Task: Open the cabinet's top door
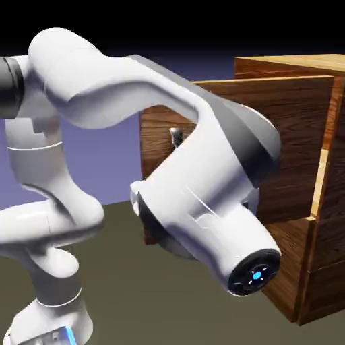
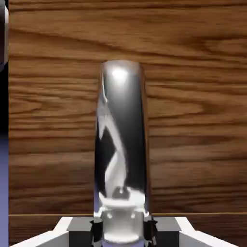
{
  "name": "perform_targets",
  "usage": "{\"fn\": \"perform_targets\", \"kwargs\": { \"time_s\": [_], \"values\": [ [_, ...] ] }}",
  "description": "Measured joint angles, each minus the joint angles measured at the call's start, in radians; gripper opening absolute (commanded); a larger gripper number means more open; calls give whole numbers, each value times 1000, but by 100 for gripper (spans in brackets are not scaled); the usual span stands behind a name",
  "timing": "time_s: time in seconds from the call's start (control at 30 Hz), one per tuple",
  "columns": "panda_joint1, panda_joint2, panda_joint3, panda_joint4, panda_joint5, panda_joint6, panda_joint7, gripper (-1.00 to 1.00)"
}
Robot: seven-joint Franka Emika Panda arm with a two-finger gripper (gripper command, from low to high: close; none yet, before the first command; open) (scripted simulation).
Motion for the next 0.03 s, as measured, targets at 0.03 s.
{"fn": "perform_targets", "kwargs": {
  "time_s": [0.03],
  "values": [
    [1,10,3,12,-5,-3,0,100]
  ]
}}
